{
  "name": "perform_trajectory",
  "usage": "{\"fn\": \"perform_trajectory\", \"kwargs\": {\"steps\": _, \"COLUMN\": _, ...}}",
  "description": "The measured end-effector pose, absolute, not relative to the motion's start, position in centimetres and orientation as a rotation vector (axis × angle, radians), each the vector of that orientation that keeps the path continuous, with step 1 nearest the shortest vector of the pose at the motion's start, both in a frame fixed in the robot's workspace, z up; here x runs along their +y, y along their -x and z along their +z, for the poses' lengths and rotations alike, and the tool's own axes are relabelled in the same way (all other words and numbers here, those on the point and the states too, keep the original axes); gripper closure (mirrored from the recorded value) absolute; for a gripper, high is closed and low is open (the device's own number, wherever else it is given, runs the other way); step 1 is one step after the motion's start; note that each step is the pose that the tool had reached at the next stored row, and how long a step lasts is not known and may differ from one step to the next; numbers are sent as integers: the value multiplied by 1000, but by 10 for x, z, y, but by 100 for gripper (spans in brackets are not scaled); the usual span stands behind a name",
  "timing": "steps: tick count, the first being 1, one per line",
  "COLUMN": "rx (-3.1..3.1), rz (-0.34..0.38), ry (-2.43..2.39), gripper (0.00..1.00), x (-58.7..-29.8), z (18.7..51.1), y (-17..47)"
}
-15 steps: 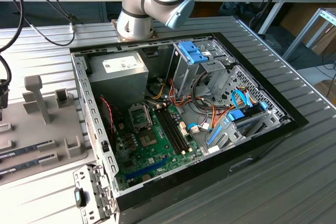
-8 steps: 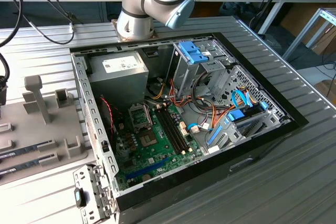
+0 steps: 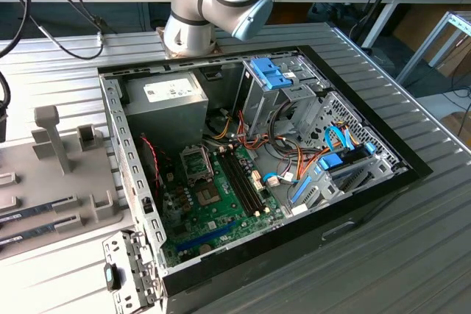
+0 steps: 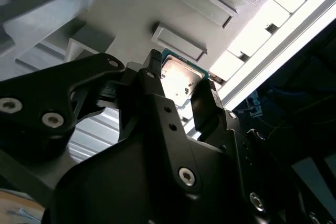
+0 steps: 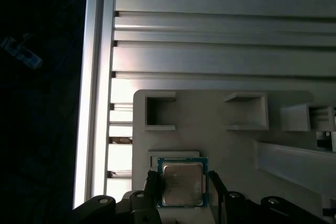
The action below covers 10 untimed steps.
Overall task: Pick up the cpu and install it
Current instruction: 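Pick up the cpu and move it towards the insertion slot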
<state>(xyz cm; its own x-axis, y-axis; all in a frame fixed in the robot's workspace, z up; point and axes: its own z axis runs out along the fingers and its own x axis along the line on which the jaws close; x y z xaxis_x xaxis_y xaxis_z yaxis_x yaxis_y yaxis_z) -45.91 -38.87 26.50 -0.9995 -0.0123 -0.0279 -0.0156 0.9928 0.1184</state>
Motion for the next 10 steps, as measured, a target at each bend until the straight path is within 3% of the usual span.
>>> {"fn": "perform_trajectory", "kwargs": {"steps": 10, "rx": 3107, "rz": 217, "ry": 21, "gripper": 53, "x": -389, "z": 278, "y": 459}}
